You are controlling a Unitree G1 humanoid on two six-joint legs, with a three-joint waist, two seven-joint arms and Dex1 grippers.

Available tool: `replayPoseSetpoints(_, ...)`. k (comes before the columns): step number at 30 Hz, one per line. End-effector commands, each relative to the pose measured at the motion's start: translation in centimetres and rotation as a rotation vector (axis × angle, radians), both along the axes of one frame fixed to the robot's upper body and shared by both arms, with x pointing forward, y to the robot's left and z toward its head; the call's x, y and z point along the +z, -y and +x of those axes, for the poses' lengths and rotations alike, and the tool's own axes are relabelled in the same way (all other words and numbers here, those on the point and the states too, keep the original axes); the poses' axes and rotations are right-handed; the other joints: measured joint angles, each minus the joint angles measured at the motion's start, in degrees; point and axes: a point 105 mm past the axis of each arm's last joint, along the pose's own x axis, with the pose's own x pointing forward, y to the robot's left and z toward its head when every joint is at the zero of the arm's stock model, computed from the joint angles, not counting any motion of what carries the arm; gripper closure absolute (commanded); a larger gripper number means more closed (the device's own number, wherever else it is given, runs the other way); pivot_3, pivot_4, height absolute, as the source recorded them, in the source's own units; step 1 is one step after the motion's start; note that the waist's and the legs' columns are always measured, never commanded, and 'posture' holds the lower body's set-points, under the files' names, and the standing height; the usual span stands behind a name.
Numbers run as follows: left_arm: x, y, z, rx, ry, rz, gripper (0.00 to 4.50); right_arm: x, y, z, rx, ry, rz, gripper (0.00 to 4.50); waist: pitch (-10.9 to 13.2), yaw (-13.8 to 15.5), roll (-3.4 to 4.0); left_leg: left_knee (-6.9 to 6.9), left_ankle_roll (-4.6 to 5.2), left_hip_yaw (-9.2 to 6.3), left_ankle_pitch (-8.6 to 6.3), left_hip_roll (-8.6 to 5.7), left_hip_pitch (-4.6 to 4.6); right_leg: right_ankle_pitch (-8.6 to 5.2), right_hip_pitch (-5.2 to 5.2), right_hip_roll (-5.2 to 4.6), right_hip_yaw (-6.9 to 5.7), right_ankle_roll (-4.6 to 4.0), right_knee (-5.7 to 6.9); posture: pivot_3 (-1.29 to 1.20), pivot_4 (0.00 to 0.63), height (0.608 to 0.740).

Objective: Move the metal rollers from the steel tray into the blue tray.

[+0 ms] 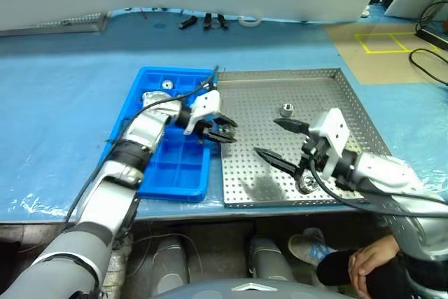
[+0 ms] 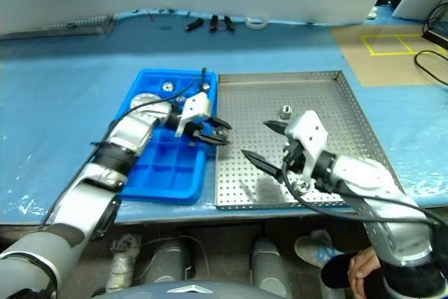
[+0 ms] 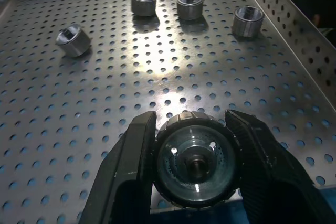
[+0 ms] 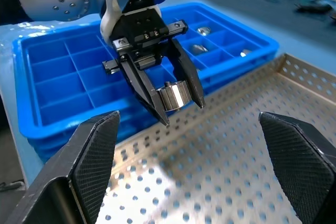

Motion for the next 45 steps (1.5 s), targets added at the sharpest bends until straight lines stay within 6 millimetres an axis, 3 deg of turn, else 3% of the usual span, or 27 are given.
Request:
replayPoseSetpoints(1,2.4,-2.0,-0.2,0.160,0.055,-0.110,2.79,0.9,-1.5,0.6,0.137,0.026,-0.015,0.00,0.01,0.90,0.01,0.00,0.00,-0.01,0.00,0.01,-0.01,0.00,0.00,0.00,-0.02,0.00,0.02,0.03,0.150,0.740)
replayPoseSetpoints(3,2.6,-2.8,-0.6,0.218,0.050,-0.135,2.79,1.2,-1.8,1.0,0.178,0.032,-0.021,0.00,0.02,1.86,0.02,0.02,-0.02,-0.05,0.01,0.02,-0.08,0.00,-0.02,-0.01,-0.13,-0.01,0.06,0.07,0.150,0.740)
replayPoseSetpoints(11,1.2,-9.4,-2.1,0.696,0.149,-0.203,2.79,2.7,-4.6,3.0,0.369,0.076,-0.014,0.00,0.04,5.90,0.03,0.09,-0.12,-0.19,0.06,0.13,-0.20,-0.15,-0.13,-0.02,-0.41,-0.24,0.50,0.29,0.150,0.740)
replayPoseSetpoints(21,0.3,-13.9,-7.6,0.918,0.100,-0.226,2.79,2.5,-6.0,2.9,0.484,0.075,-0.012,0.00,0.06,9.32,0.00,0.13,-0.35,-0.39,0.20,0.19,-0.34,-0.24,-0.41,0.02,-0.50,-0.32,0.86,0.40,0.150,0.740)
replayPoseSetpoints(27,-0.8,-16.3,-8.1,1.010,0.072,-0.183,2.79,1.6,-5.8,2.8,0.506,0.041,-0.026,0.00,0.06,10.73,0.00,0.13,-0.41,-0.40,0.24,0.25,-0.38,-0.25,-0.52,0.09,-0.45,-0.31,0.86,0.42,0.150,0.740)
replayPoseSetpoints(31,-1.8,-16.8,-7.7,1.045,0.053,-0.176,2.79,0.8,-5.8,2.2,0.535,0.020,-0.048,0.00,0.06,11.59,0.00,0.14,-0.41,-0.40,0.24,0.23,-0.38,-0.24,-0.56,0.10,-0.40,-0.30,0.86,0.41,0.150,0.740)
replayPoseSetpoints(35,-2.5,-15.7,-7.7,1.013,0.020,-0.187,2.79,0.8,-5.6,2.0,0.527,0.026,-0.049,0.00,0.06,11.68,0.00,0.14,-0.42,-0.39,0.24,0.23,-0.42,-0.24,-0.62,0.11,-0.36,-0.30,0.87,0.39,0.150,0.740)
replayPoseSetpoints(43,-3.6,-15.5,-7.2,1.000,-0.004,-0.163,2.79,1.0,-5.4,1.9,0.504,0.030,-0.052,0.00,0.04,11.55,0.00,0.16,-0.46,-0.39,0.27,0.24,-0.40,-0.24,-0.69,0.17,-0.29,-0.29,0.98,0.37,0.150,0.740)
replayPoseSetpoints(45,-3.8,-15.8,-7.1,1.005,-0.014,-0.165,2.04,1.0,-5.4,1.9,0.498,0.031,-0.051,0.00,0.04,11.55,0.01,0.16,-0.47,-0.38,0.28,0.24,-0.40,-0.24,-0.69,0.16,-0.29,-0.29,0.98,0.36,0.150,0.740)
